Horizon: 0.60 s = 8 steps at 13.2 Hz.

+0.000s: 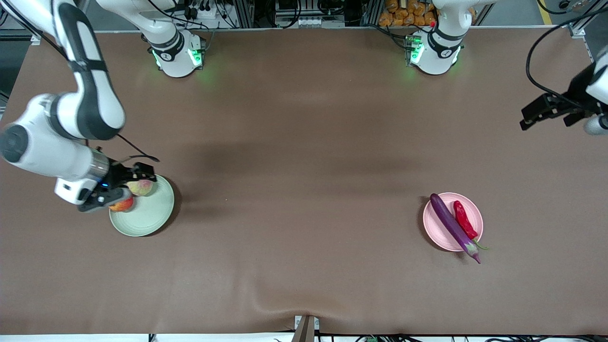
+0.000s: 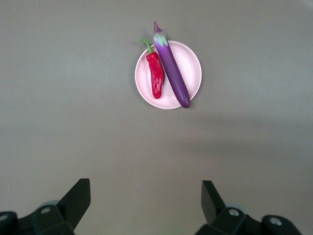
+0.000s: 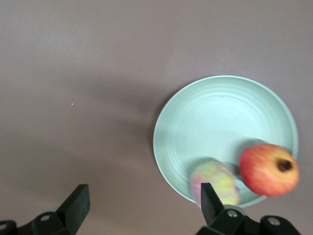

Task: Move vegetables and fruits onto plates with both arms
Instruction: 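Release the peach on the green plate while the left gripper withdraws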

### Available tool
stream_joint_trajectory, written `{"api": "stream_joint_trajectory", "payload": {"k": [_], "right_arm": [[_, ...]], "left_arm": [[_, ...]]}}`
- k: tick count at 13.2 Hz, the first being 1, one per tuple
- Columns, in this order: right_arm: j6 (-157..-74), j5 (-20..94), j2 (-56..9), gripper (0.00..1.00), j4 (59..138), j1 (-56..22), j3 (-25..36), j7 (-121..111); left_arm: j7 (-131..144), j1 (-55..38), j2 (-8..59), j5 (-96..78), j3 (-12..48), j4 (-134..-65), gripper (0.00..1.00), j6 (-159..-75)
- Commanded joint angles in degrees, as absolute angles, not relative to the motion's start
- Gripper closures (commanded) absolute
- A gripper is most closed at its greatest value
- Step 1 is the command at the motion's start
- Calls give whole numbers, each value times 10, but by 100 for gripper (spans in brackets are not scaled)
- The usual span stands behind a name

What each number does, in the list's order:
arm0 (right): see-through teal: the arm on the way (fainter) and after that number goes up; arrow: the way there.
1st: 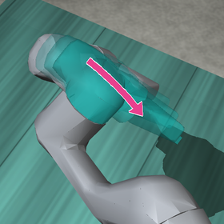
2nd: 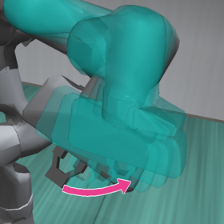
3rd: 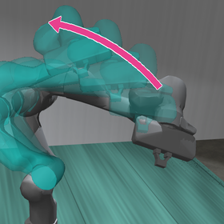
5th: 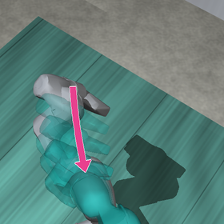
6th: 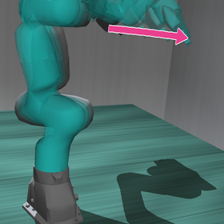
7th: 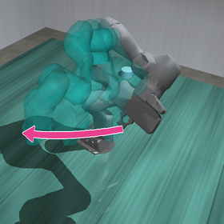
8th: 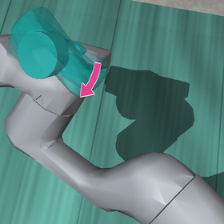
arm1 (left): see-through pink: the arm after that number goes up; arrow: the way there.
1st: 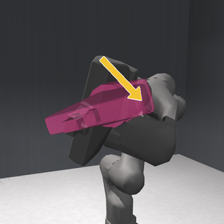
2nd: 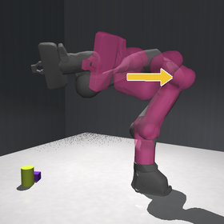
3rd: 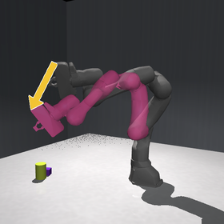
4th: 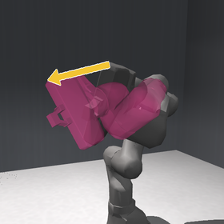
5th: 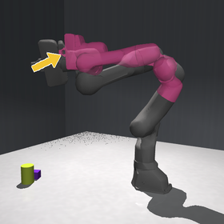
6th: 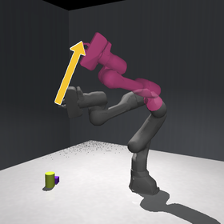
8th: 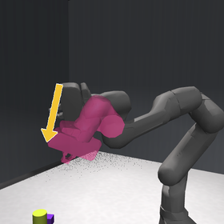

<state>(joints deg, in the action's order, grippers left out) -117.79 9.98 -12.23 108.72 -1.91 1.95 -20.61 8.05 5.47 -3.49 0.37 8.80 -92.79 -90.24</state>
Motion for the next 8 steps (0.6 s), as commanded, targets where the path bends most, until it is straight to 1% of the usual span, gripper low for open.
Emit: {"api": "stream_joint_trajectory", "payload": {"k": [1,2,4,6,8], "right_arm": [[-1146,100,-68,0,1097,-6,4,-161],[-1128,82,-55,0,1083,-3,4,-156],[-1043,52,-41,0,1030,10,4,-131],[-966,40,-41,0,968,11,8,-99],[-888,37,-33,0,923,8,12,-52]], "left_arm": [[76,-7,-88,-8,26,-983,0,-907],[80,-16,-95,-7,22,-991,0,-906],[81,-39,-114,-7,2,-1017,0,-907],[82,-82,-116,-4,-40,-1015,0,-901],[83,-90,-116,1,-41,-1006,0,-882]]}}
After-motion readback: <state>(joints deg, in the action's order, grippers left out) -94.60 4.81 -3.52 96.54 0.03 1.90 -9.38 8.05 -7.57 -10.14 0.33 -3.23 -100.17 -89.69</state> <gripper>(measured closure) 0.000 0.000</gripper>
